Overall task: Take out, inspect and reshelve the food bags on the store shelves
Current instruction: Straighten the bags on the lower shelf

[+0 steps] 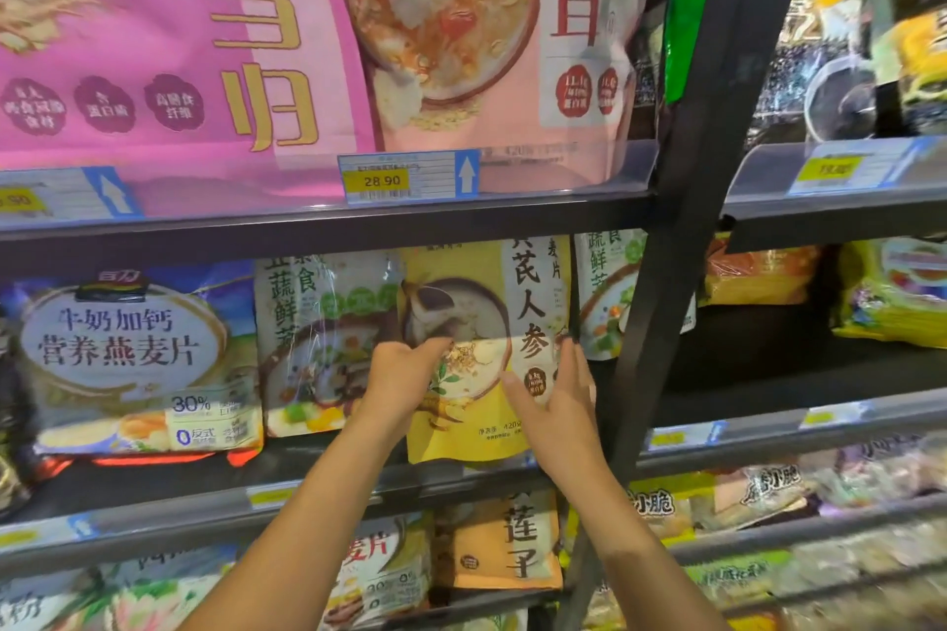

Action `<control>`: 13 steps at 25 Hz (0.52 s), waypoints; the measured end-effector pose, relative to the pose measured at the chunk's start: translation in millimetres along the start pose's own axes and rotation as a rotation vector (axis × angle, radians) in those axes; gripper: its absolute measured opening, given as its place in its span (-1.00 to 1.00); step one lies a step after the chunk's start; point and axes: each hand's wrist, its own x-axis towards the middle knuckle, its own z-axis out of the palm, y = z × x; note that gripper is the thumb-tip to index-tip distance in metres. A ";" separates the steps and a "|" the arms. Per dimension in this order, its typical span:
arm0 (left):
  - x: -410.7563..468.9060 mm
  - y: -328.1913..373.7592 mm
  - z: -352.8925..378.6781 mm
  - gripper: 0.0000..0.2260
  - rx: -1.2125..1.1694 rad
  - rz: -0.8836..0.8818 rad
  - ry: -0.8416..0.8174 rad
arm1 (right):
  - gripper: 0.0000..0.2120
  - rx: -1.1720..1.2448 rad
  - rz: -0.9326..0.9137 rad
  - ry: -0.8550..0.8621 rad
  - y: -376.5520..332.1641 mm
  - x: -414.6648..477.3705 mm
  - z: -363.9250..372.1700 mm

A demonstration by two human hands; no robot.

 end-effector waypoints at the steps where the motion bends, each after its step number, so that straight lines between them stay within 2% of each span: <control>1: -1.3 -3.9 8.1 -0.49 0.020 -0.009 0.014 | 0.08 -0.035 0.008 -0.019 1.5 -2.9 0.7; 4: 6.4 -16.3 23.0 -0.57 0.042 -0.054 0.039 | 0.32 -0.185 0.010 -0.023 6.7 -6.0 5.8; 6: 6.3 -12.7 29.8 -0.85 0.028 0.082 0.018 | 0.36 -0.239 0.044 -0.006 8.4 0.1 9.6; 8: 9.1 -11.1 34.6 -0.55 0.059 0.240 -0.044 | 0.38 -0.283 0.089 -0.006 10.8 7.0 13.8; 9: 9.9 -9.8 36.2 -0.46 0.072 0.269 -0.057 | 0.37 -0.314 0.103 -0.009 12.4 9.9 15.6; 12: 15.6 -9.2 37.2 -0.44 0.135 0.345 -0.082 | 0.33 -0.377 0.148 -0.007 15.6 19.4 19.8; 13: 18.5 -9.1 34.4 -0.41 0.201 0.310 -0.099 | 0.31 -0.395 0.162 -0.007 15.6 21.8 21.5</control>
